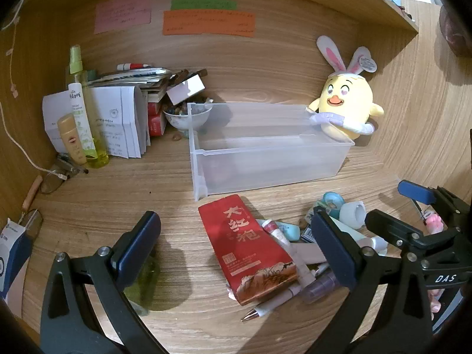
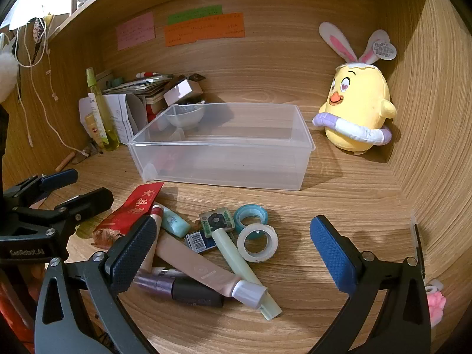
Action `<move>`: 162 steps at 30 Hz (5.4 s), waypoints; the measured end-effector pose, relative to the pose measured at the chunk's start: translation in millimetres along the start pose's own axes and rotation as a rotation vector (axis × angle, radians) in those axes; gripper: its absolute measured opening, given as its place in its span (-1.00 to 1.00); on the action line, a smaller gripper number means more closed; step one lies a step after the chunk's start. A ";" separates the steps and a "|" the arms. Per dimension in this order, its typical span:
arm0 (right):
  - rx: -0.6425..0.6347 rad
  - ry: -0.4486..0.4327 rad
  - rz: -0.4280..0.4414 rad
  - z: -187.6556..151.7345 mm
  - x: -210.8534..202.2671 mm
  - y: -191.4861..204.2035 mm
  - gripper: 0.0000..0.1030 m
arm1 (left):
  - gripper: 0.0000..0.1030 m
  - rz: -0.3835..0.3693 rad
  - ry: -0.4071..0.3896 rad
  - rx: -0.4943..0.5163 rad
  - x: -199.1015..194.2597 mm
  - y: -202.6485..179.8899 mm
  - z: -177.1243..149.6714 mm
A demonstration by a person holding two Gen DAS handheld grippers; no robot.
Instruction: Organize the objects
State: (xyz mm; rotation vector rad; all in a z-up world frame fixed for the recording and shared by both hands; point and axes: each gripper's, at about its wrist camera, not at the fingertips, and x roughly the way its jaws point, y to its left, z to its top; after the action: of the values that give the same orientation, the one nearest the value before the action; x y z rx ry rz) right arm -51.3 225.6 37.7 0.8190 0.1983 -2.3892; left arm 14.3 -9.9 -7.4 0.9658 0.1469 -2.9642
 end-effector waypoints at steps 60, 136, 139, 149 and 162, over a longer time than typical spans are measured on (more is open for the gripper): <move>0.101 0.135 -0.056 -10.9 44.6 -44.9 1.00 | 1.00 0.108 0.138 -0.172 24.6 95.3 -31.0; -0.062 -0.056 0.044 144.5 80.7 -26.6 -0.30 | -0.19 -0.014 -0.040 -0.007 78.8 4.8 134.5; -0.070 -0.020 0.048 143.4 97.3 -27.1 -0.30 | -0.19 -0.006 -0.012 0.002 91.2 4.0 134.5; -0.084 0.122 0.054 121.8 148.3 -30.4 -0.30 | -0.19 0.022 0.114 0.055 139.0 0.1 126.9; -0.123 0.189 0.053 111.4 169.4 -20.7 -0.30 | -0.19 -0.002 0.196 0.096 174.2 -2.5 121.8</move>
State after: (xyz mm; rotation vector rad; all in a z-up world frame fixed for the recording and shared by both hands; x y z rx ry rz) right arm -227.1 123.4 23.9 0.9784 0.3904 -2.2257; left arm -198.1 -17.4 -11.8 1.2676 0.0087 -2.8969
